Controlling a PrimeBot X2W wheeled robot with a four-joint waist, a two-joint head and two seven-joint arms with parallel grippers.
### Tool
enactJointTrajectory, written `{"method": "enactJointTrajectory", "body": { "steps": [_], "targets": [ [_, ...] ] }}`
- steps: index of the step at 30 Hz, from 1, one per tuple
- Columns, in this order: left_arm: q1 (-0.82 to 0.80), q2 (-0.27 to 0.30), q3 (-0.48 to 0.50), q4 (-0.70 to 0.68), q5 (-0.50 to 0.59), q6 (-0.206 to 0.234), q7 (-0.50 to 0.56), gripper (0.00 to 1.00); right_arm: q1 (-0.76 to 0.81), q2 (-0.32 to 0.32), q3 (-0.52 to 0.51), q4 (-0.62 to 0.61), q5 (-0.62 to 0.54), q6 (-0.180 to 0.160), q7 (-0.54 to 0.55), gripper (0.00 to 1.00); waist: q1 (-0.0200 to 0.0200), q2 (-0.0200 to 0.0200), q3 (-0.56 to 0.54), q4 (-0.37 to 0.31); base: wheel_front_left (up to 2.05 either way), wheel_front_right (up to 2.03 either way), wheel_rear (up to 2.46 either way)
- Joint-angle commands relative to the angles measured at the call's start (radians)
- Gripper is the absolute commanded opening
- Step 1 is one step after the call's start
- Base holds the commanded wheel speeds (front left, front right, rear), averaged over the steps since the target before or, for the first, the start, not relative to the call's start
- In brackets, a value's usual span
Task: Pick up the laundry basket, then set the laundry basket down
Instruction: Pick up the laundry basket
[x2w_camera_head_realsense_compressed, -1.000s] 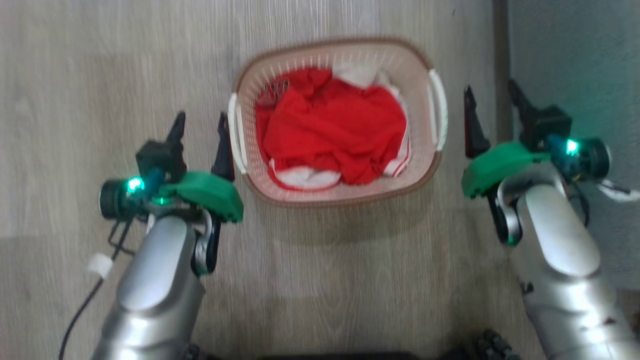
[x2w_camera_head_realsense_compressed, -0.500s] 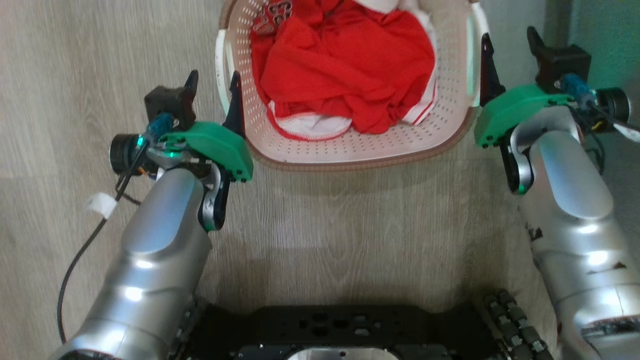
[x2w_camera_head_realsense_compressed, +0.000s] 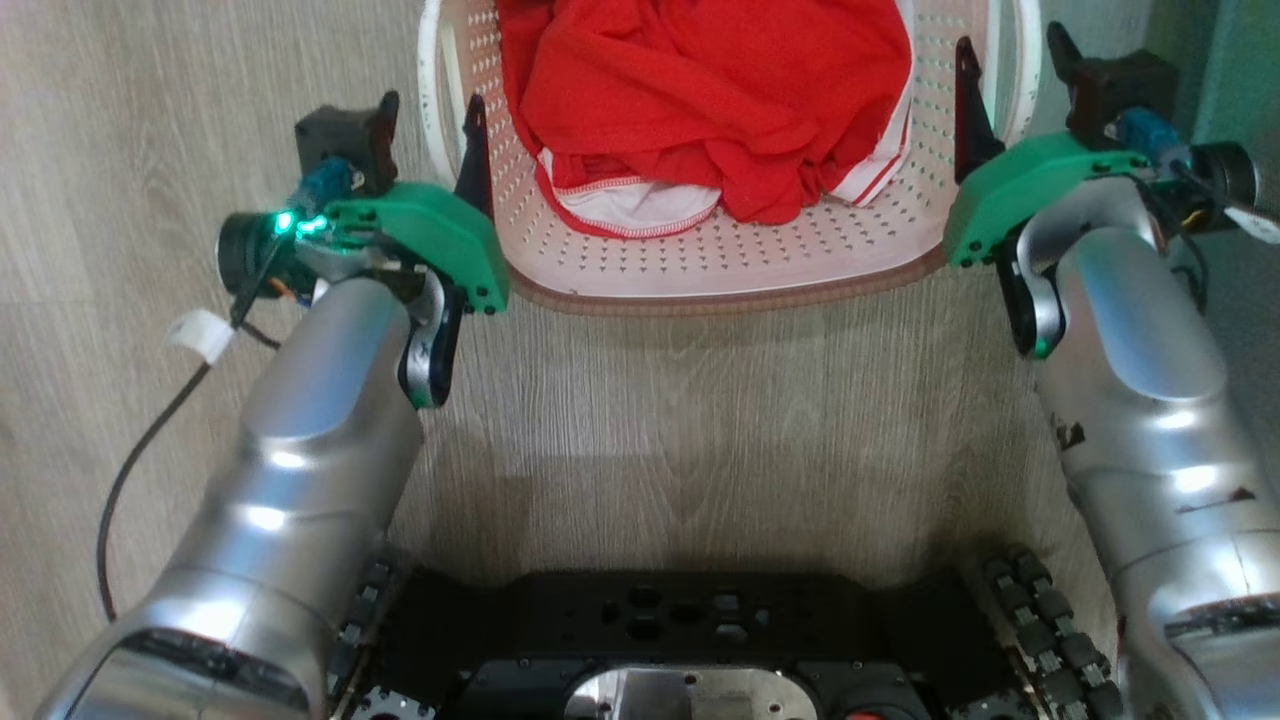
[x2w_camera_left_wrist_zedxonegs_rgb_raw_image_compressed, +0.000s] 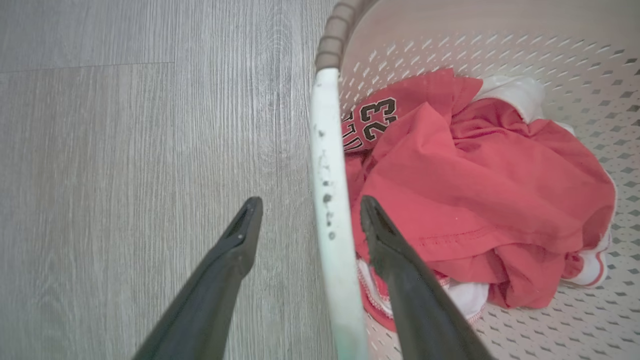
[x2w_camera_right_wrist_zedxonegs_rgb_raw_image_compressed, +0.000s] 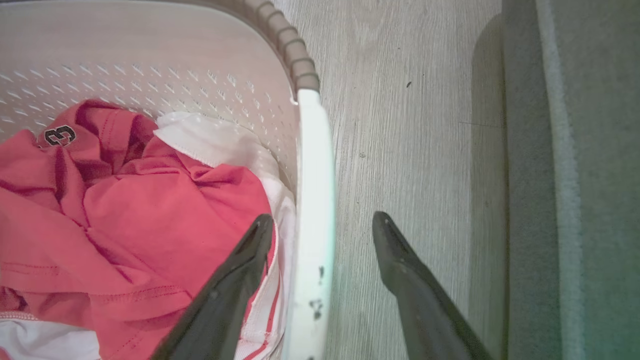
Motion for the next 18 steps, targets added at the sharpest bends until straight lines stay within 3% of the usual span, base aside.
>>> {"method": "enactJointTrajectory", "body": {
  "steps": [1, 9, 11, 15, 18],
  "targets": [
    [0.007, 0.021, 0.003, 0.001, -0.01, 0.007, -0.009, 1.0, 0.016, 0.015, 0.02, -0.008, 0.006, -0.002, -0.012, 1.0, 0.0, 0.0, 0.012, -0.002, 0.0, 0.0, 0.0],
    [-0.045, 0.021, -0.055, 0.033, -0.054, 0.035, -0.009, 1.0, -0.015, 0.015, 0.037, 0.025, 0.023, -0.002, -0.012, 1.0, 0.0, 0.0, 0.032, -0.003, 0.0, 0.0, 0.0],
    [-0.051, 0.021, -0.068, 0.034, -0.065, 0.042, -0.009, 0.97, -0.023, 0.015, 0.042, 0.032, 0.028, -0.002, -0.012, 0.82, 0.0, 0.0, 0.034, -0.002, 0.0, 0.0, 0.0],
    [-0.058, 0.021, -0.089, 0.033, -0.09, 0.053, -0.009, 0.69, -0.037, 0.015, 0.057, 0.049, 0.036, -0.002, -0.012, 0.46, 0.0, 0.0, 0.037, 0.001, 0.0, 0.0, 0.0],
    [-0.061, 0.021, -0.1, 0.032, -0.103, 0.06, -0.009, 0.44, -0.049, 0.015, 0.068, 0.066, 0.044, -0.002, -0.012, 0.37, 0.0, 0.0, 0.038, 0.002, 0.0, 0.0, 0.0]
  ]
}}
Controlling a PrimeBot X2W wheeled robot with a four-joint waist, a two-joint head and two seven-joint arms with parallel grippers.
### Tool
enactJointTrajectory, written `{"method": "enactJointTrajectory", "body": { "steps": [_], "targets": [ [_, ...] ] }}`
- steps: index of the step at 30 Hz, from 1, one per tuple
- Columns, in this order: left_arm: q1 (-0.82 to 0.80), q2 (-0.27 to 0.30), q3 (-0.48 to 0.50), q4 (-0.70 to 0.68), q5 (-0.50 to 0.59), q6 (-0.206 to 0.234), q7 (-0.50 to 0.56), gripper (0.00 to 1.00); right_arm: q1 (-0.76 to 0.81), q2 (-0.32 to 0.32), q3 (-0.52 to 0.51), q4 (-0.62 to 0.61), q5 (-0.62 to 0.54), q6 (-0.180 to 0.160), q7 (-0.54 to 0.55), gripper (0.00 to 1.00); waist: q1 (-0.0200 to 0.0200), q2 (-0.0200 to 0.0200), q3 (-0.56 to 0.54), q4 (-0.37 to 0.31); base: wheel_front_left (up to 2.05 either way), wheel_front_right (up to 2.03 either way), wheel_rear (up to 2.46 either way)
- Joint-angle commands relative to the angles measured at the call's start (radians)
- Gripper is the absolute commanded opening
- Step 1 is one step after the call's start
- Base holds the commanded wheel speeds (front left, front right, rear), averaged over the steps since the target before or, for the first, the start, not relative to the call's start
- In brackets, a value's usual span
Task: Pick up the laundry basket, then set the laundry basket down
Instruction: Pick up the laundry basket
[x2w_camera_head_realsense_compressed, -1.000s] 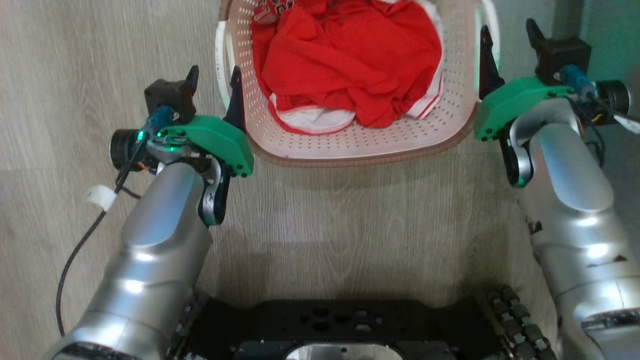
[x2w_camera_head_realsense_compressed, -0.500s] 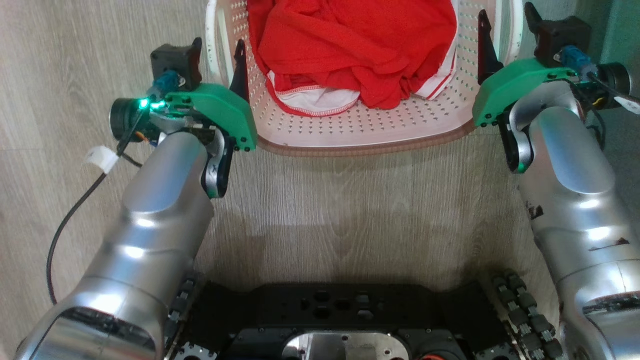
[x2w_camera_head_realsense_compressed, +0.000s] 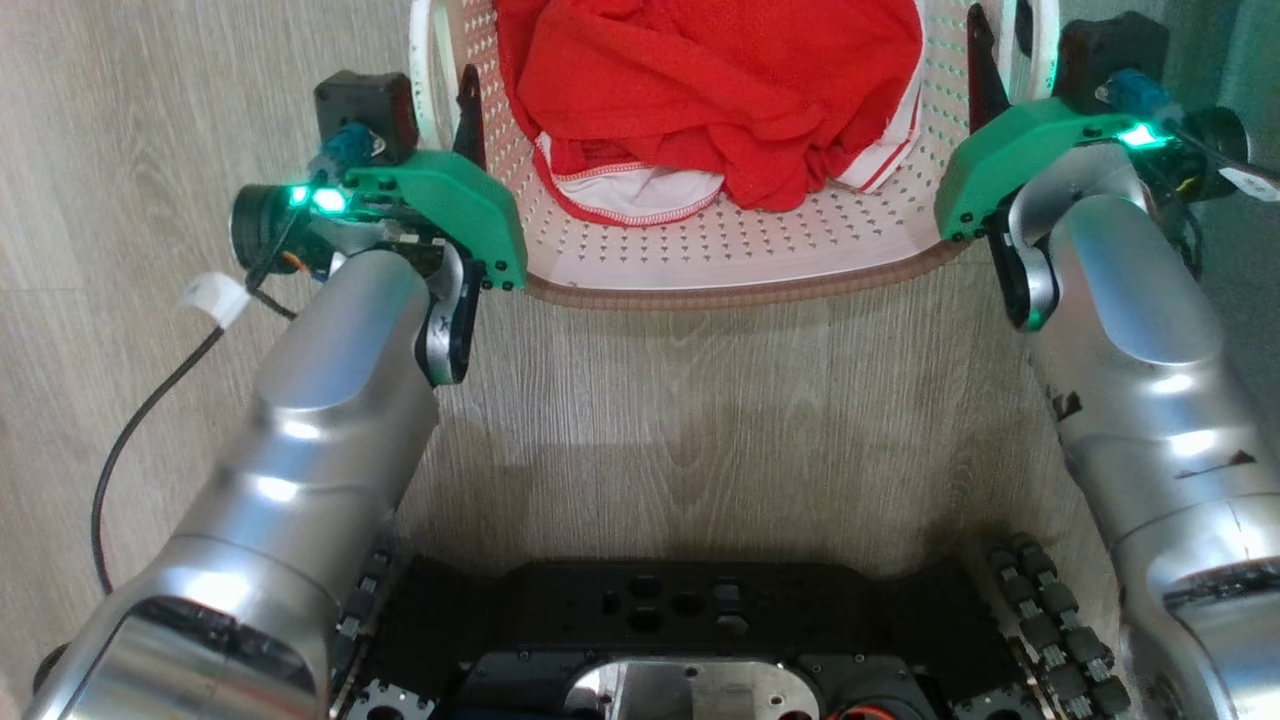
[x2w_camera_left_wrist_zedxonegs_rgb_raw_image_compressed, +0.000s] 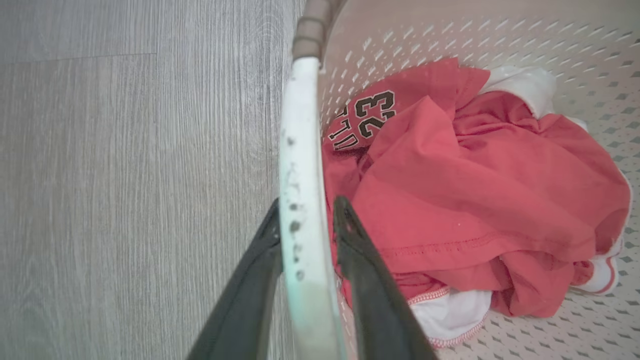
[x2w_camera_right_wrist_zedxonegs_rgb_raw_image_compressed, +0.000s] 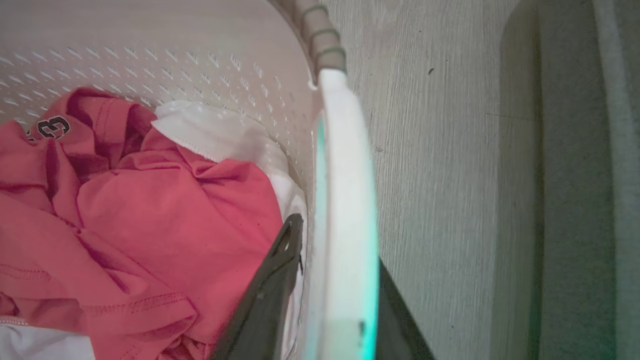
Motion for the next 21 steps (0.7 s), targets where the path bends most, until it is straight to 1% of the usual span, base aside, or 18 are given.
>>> {"method": "enactJointTrajectory", "body": {
  "steps": [1, 2, 3, 4, 14, 21],
  "targets": [
    [0.017, 0.023, 0.007, -0.009, -0.006, 0.012, -0.009, 0.44, 0.028, 0.017, 0.022, -0.006, 0.01, -0.002, -0.012, 0.37, 0.0, 0.0, 0.0, 0.001, 0.0, 0.0, 0.0],
    [0.016, 0.023, 0.004, -0.009, -0.009, 0.013, -0.009, 0.35, 0.025, 0.017, 0.026, 0.002, 0.012, -0.002, -0.012, 0.32, 0.0, 0.0, 0.0, 0.001, 0.0, 0.0, 0.0],
    [0.016, 0.023, 0.001, -0.008, -0.012, 0.015, -0.009, 0.14, 0.021, 0.017, 0.03, 0.009, 0.015, -0.002, -0.012, 0.15, 0.0, 0.0, 0.0, 0.001, 0.0, 0.0, 0.0],
    [0.016, 0.023, -0.002, -0.008, -0.014, 0.016, -0.009, 0.0, 0.017, 0.017, 0.034, 0.017, 0.017, -0.002, -0.012, 0.0, 0.0, 0.0, -0.001, 0.002, 0.0, 0.0, 0.0],
    [0.031, 0.023, -0.021, 0.007, -0.019, 0.022, -0.009, 0.0, 0.021, 0.017, 0.059, 0.074, 0.053, -0.002, -0.012, 0.0, 0.0, 0.0, -0.041, 0.0, 0.0, 0.0, 0.0],
    [0.092, 0.023, -0.043, 0.052, -0.03, 0.014, -0.009, 0.0, 0.065, 0.017, 0.094, 0.134, 0.115, -0.002, -0.012, 0.0, 0.0, 0.0, -0.149, -0.015, 0.0, 0.0, 0.0]
  ]
}}
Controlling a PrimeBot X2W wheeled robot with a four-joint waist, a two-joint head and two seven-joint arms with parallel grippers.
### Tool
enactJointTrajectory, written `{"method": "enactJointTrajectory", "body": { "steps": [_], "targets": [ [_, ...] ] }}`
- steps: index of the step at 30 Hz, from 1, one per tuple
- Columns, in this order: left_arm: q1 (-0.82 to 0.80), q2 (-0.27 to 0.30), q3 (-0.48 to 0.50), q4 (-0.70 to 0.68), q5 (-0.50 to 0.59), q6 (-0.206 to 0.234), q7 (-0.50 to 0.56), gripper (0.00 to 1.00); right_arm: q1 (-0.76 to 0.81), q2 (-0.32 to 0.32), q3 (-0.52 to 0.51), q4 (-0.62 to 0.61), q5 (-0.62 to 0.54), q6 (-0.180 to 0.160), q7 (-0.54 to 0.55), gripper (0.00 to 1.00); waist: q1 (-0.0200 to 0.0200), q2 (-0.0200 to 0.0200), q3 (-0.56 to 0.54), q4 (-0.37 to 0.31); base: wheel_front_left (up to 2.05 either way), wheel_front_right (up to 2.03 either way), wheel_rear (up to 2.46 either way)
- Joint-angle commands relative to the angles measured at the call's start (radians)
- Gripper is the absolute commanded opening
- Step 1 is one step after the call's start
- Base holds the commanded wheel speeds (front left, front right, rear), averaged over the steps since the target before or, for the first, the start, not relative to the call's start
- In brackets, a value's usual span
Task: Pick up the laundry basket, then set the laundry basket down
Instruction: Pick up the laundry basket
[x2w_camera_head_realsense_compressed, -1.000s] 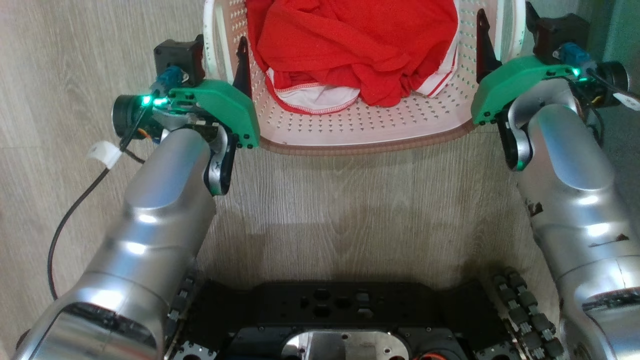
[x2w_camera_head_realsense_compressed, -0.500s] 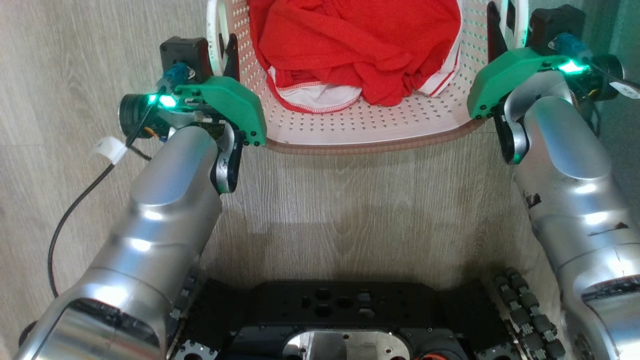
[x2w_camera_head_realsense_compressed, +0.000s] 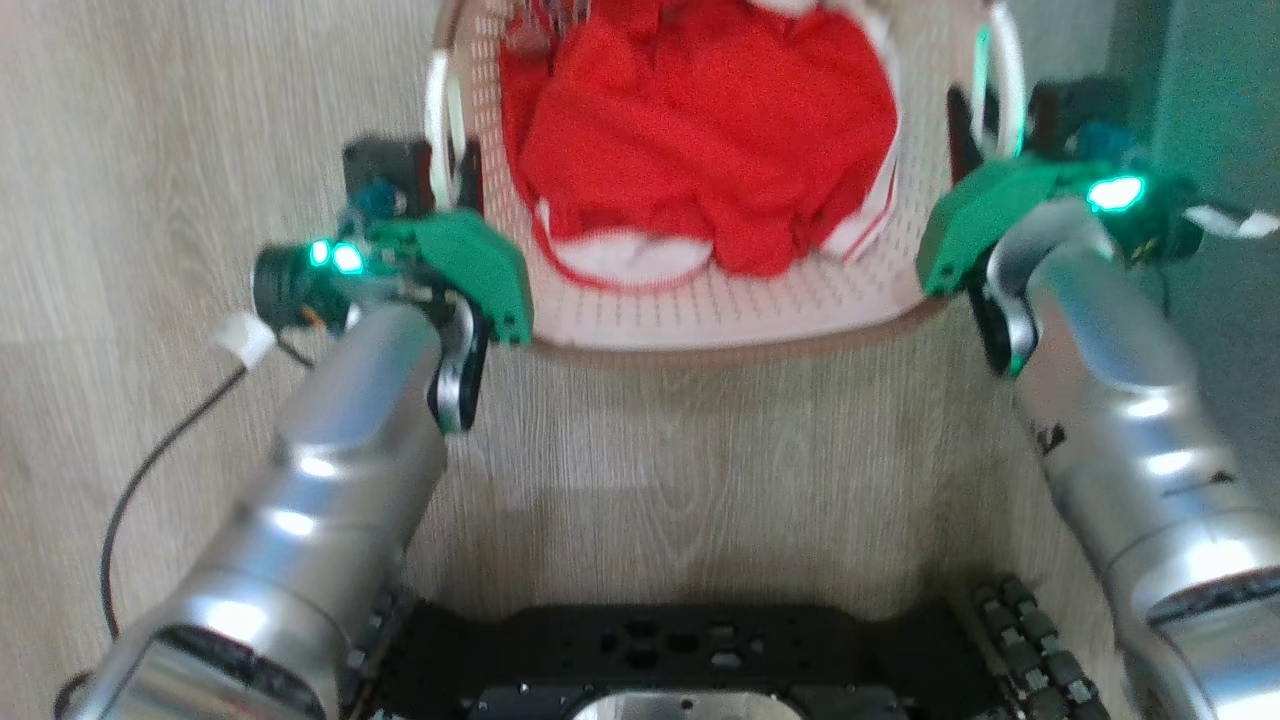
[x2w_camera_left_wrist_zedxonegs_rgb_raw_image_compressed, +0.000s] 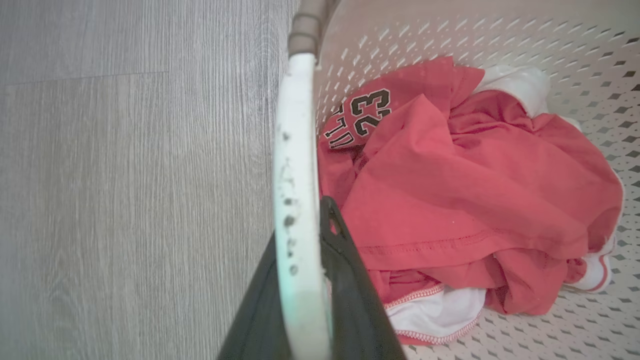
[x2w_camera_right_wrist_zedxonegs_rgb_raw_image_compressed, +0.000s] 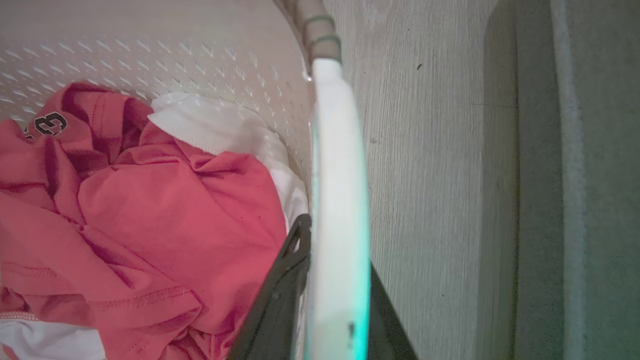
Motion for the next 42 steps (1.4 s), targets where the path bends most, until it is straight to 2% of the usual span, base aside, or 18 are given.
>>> {"method": "enactJointTrajectory", "body": {
  "steps": [1, 8, 16, 31, 42],
  "targets": [
    [0.054, 0.027, 0.004, 0.006, -0.007, 0.001, -0.009, 0.0, 0.066, 0.016, 0.022, -0.001, 0.008, -0.002, -0.005, 0.0, 0.0, -0.0001, -0.048, -0.009, 0.0, 0.0, 0.0],
    [0.138, 0.027, -0.047, 0.076, -0.06, -0.026, -0.009, 0.0, 0.135, 0.016, 0.071, 0.074, 0.083, -0.002, -0.005, 0.0, 0.0, -0.0001, -0.197, -0.014, 0.0, 0.0, 0.0],
    [0.243, 0.027, -0.167, 0.145, -0.178, -0.065, 0.043, 0.0, 0.232, 0.016, 0.182, 0.178, 0.199, -0.002, 0.018, 0.0, 0.0, -0.0001, -0.391, -0.009, 0.0, 0.0, 0.0],
    [0.438, 0.027, -0.314, 0.195, -0.307, -0.105, 0.161, 0.0, 0.448, 0.016, 0.359, 0.199, 0.412, -0.002, 0.168, 0.0, 0.0, -0.0001, -0.745, 0.012, 0.0, 0.0, 0.0],
    [0.476, 0.027, -0.378, 0.214, -0.346, -0.12, 0.186, 0.0, 0.52, 0.016, 0.461, 0.184, 0.53, -0.002, 0.192, 0.0, 0.0, -0.0001, -0.883, 0.001, 0.0, 0.0, 0.0]
  ]
}}
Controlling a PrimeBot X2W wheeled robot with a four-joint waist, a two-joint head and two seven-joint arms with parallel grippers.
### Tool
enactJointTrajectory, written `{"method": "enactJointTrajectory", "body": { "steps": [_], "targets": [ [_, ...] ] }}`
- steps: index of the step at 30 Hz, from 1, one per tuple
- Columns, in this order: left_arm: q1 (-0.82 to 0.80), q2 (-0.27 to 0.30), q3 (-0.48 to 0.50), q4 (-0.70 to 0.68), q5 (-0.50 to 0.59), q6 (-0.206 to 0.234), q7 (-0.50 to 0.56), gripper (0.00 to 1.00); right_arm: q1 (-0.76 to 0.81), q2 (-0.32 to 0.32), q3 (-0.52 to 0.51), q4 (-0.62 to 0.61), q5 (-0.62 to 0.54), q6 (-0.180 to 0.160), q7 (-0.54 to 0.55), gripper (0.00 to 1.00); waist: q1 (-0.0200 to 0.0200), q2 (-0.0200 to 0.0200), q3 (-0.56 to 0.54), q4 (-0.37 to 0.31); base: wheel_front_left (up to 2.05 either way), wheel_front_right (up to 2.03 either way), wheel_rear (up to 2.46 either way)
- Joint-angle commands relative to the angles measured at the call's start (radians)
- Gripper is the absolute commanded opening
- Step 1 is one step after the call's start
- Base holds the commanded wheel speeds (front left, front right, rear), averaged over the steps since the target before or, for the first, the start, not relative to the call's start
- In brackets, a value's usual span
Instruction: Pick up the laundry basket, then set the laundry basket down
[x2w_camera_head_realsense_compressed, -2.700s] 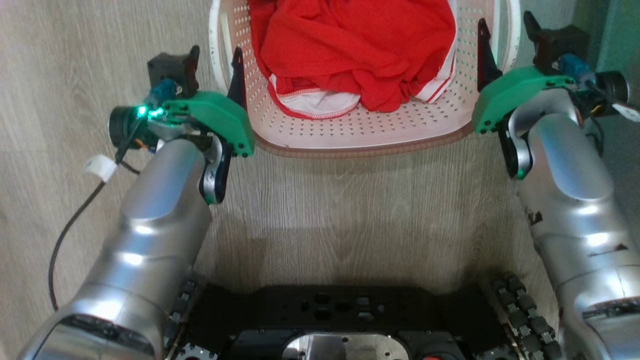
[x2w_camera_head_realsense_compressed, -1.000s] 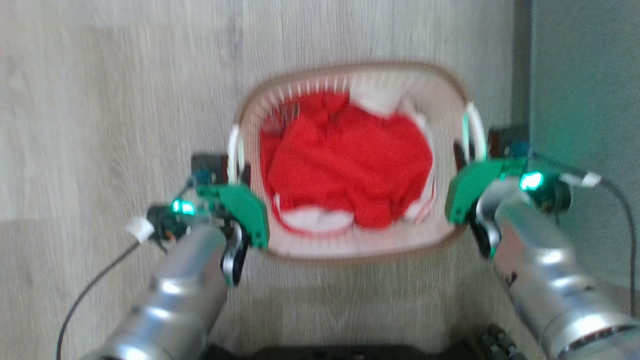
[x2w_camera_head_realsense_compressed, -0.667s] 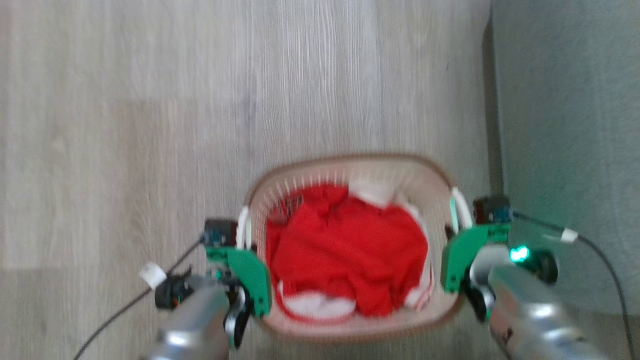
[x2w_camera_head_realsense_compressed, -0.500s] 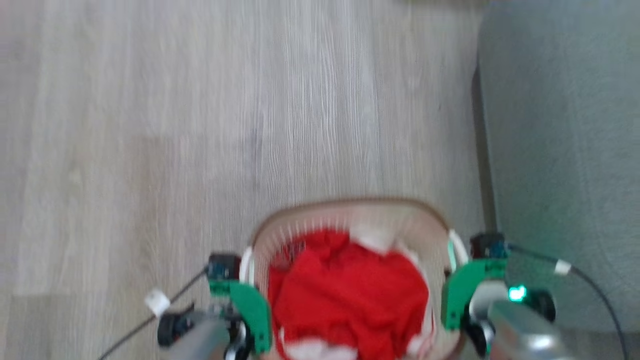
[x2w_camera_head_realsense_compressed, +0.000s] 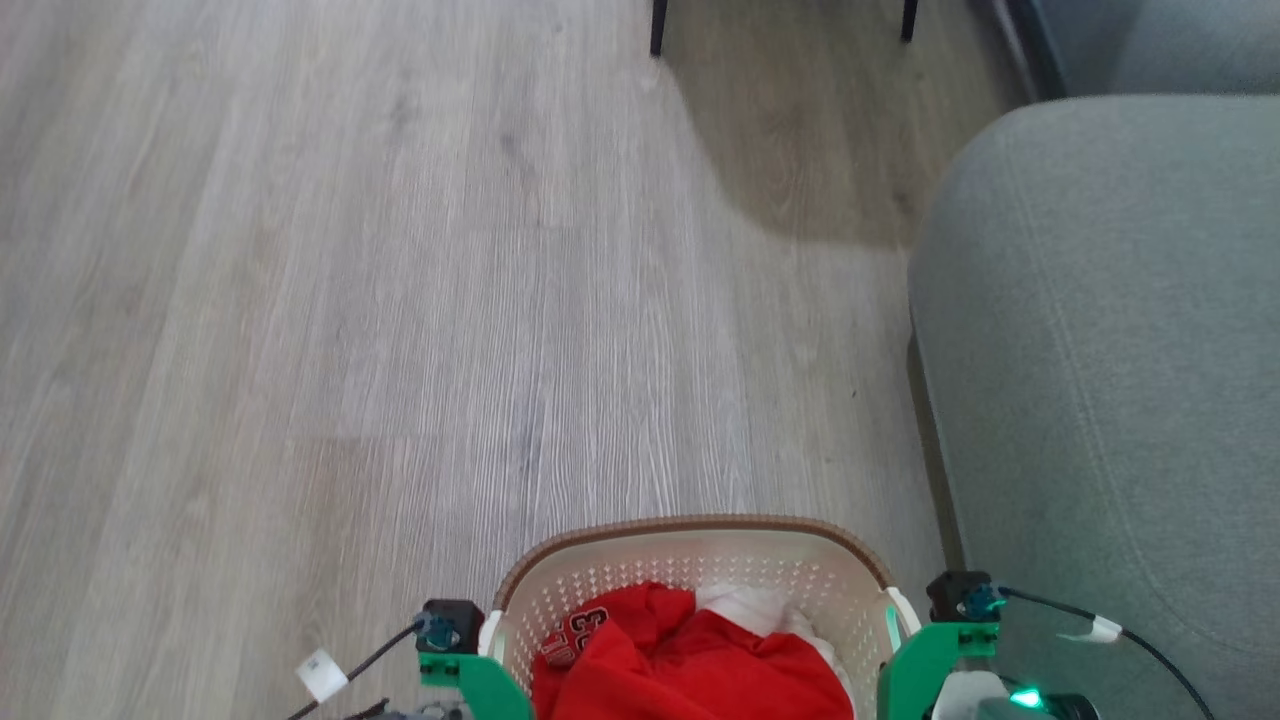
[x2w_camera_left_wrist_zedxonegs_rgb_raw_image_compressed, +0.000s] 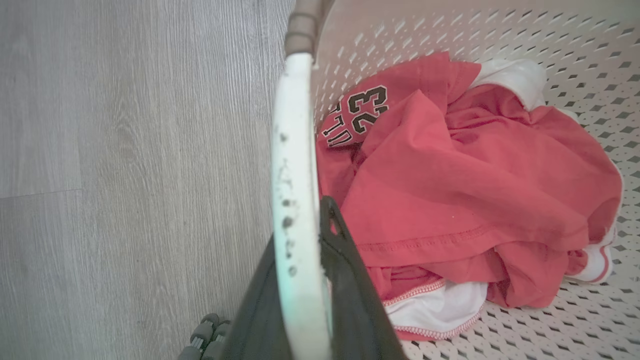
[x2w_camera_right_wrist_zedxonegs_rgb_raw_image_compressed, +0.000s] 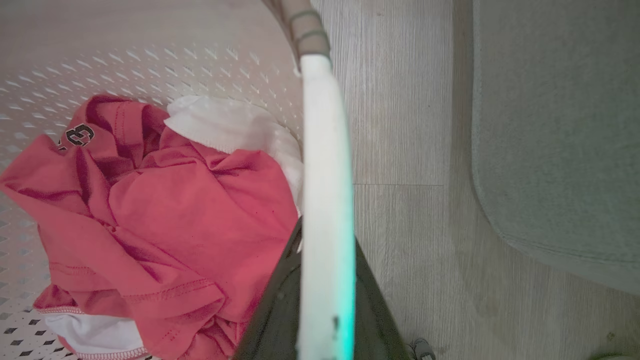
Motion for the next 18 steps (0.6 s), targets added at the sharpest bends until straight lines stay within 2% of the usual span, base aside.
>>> {"method": "enactJointTrajectory", "body": {
  "steps": [1, 18],
  "targets": [
    [-0.02, 0.026, 0.004, 0.006, -0.004, -0.006, -0.008, 0.0, -0.003, -0.011, 0.028, -0.017, 0.01, -0.002, -0.016, 0.0, 0.0002, -0.0001, -0.025, -0.006, 0.0, 0.0, 0.0],
    [-0.034, 0.026, -0.042, 0.024, -0.043, -0.013, -0.026, 0.0, -0.022, -0.011, 0.137, 0.002, 0.123, -0.002, -0.042, 0.0, 0.0002, -0.0001, -0.055, -0.002, 0.0, 0.0, 0.0]
  ]
}}
